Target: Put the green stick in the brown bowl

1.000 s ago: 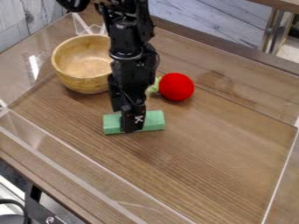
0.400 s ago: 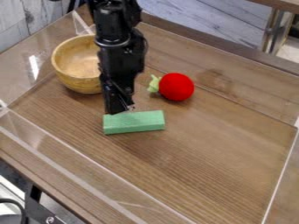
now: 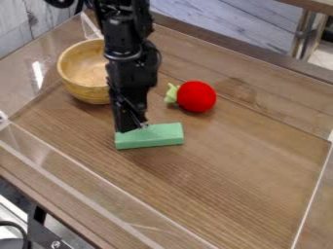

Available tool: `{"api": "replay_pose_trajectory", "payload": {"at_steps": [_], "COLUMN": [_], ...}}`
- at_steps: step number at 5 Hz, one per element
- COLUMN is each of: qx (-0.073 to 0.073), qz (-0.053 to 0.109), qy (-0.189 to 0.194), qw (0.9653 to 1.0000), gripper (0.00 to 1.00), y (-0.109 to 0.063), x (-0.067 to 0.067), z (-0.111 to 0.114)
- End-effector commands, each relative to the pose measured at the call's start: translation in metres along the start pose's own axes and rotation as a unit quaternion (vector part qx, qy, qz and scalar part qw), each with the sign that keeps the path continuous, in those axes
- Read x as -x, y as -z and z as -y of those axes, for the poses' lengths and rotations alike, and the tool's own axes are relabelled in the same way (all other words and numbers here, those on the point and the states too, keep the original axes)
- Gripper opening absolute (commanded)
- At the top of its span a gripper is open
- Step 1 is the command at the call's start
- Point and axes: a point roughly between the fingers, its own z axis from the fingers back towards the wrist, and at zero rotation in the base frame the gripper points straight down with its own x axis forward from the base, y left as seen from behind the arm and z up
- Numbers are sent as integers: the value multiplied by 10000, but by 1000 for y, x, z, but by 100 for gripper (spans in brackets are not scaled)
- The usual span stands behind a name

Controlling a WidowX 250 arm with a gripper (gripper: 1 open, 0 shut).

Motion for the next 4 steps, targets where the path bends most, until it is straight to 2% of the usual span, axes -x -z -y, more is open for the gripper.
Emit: {"api": "replay_pose_trajectory", "payload": {"at_steps": [1,3,4], "qx": [-142,-194,-245], "qz": [208,328,414], "qy": [-64,-82,-524], "qw": [9997,9992,9975], "gripper": [0,0,0], "y": [-7,-30,-38], "x": [-10,-9,-7], "z": [1,-6,-5]}}
